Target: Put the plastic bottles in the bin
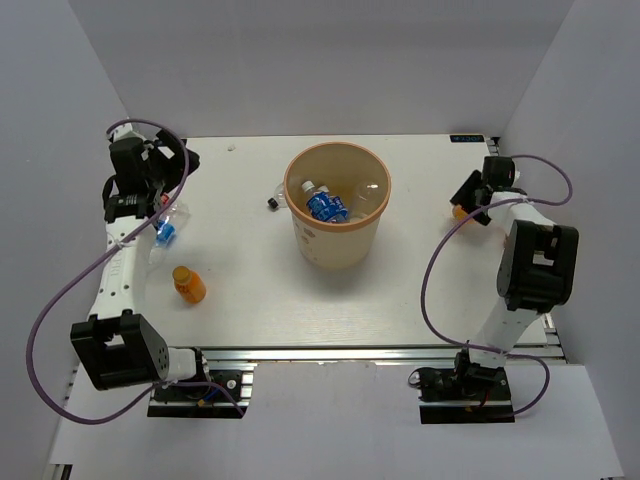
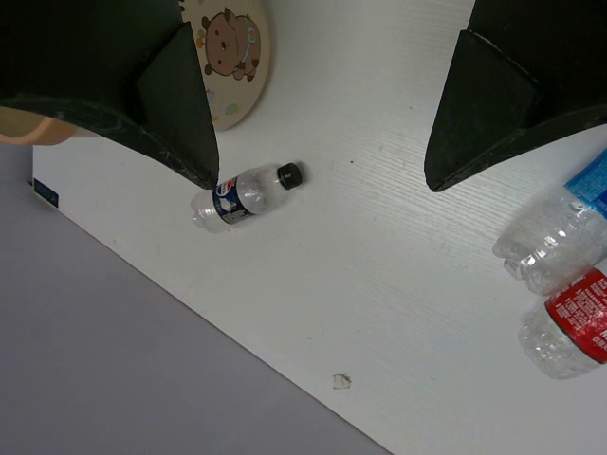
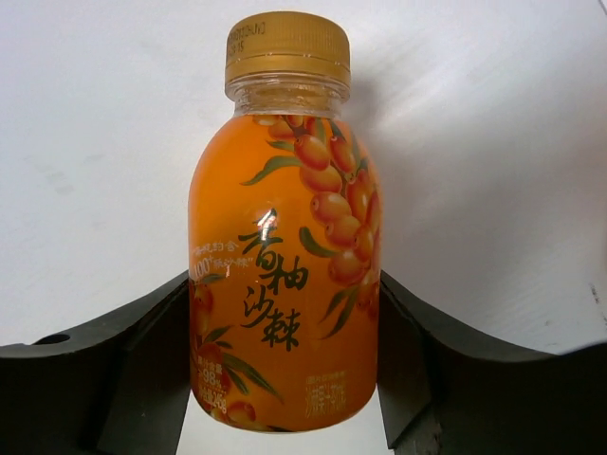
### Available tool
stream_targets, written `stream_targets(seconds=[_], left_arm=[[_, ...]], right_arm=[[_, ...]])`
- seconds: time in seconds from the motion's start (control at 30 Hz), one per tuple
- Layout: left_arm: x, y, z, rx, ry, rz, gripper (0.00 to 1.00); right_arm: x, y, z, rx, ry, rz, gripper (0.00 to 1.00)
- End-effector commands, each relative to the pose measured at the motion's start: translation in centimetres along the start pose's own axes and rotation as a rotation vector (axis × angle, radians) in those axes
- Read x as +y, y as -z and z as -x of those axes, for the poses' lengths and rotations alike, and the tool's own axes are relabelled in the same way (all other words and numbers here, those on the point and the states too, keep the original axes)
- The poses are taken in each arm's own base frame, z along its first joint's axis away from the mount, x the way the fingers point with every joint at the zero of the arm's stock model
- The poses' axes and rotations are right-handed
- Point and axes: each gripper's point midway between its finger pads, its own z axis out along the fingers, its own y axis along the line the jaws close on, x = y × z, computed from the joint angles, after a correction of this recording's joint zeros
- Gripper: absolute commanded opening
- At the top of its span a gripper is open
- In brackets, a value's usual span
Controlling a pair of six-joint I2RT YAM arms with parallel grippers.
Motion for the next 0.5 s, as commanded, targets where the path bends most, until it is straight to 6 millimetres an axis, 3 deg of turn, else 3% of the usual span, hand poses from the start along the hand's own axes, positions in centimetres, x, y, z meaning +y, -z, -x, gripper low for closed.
stream_targets(seconds=[0.0,0.03,0.07,0.1,0.13,0.17,0.23,0.27,0.33,0.4,0.47], left_arm=[[-3.3,3.0,3.1,-0.079,0.012,-0.101,0.98],[-3.5,3.5,3.4,-0.091,0.018,-0.109,0.98],[-3.5,3.7,3.3,-0.087,0.027,-0.111,0.98],[-3.6,4.0,3.2,-0.083,0.046,-0.111,0.98],[-3.4,4.5,2.8,-0.079,0.056,-0.106,0.98],[-3.2,4.6,2.5,-0.075,0.065,-0.098,0.98],[-2.5,4.9,1.4,-0.051,0.105,-0.078,0.98],[-2.6,5.7,1.0,-0.041,0.117,-0.086,0.98],[-2.5,6.3,-0.5,-0.003,0.147,-0.096,0.98],[-1.8,7.6,-2.4,0.034,0.17,-0.081,0.98],[-1.1,8.3,-3.3,0.064,0.165,-0.05,0.98]], right_arm=[[9.4,8.8,6.6,-0.268,0.208,0.311,0.48],[11.1,10.7,7.4,-0.312,0.257,0.35,0.49],[14.0,12.9,6.4,-0.34,0.346,0.417,0.49],[15.4,16.3,7.3,-0.404,0.37,0.481,0.49],[17.9,18.7,5.7,-0.397,0.424,0.613,0.49],[19.3,22.6,6.2,-0.472,0.451,0.711,0.49],[21.3,26.4,4.2,-0.495,0.553,0.861,0.5],[22.5,29.4,3.0,-0.533,0.595,0.941,0.5],[23.7,31.7,1.2,-0.566,0.683,1.026,0.51],[25.3,34.1,-2.7,-0.518,0.762,1.151,0.57],[26.0,34.4,-4.2,-0.486,0.8,1.181,0.6]])
